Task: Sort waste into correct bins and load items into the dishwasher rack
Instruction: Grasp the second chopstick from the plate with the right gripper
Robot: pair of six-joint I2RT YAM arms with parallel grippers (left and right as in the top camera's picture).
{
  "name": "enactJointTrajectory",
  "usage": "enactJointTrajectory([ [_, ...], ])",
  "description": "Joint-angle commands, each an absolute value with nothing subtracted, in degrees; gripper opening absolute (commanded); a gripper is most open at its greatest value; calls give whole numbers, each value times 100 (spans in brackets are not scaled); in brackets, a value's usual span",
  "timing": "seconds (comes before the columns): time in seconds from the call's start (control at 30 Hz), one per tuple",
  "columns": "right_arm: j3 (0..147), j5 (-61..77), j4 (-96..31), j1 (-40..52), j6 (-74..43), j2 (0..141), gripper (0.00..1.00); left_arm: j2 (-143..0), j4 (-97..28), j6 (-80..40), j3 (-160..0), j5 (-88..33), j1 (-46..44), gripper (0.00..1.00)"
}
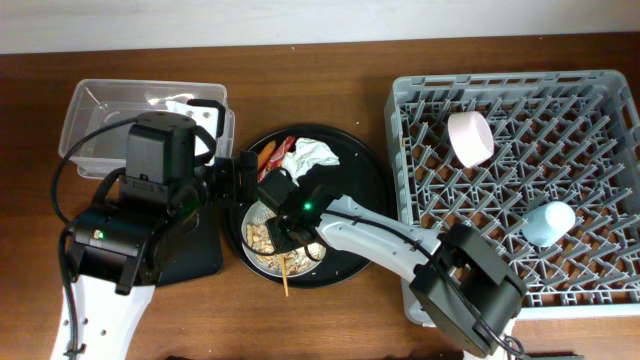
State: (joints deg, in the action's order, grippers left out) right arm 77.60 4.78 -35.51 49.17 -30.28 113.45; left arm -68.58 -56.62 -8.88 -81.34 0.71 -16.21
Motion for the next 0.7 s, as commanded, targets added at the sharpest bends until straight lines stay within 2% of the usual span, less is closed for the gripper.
enactJointTrajectory([
  [0.0,7769,602,-3505,4912,-3094,11452,27,-6860,-5673,-939,-8187,130,-1597,99],
  [0.67,7804,797,-3444,4794,-2764,11231,27,-6860,-5673,-939,-8187,130,-1597,99],
])
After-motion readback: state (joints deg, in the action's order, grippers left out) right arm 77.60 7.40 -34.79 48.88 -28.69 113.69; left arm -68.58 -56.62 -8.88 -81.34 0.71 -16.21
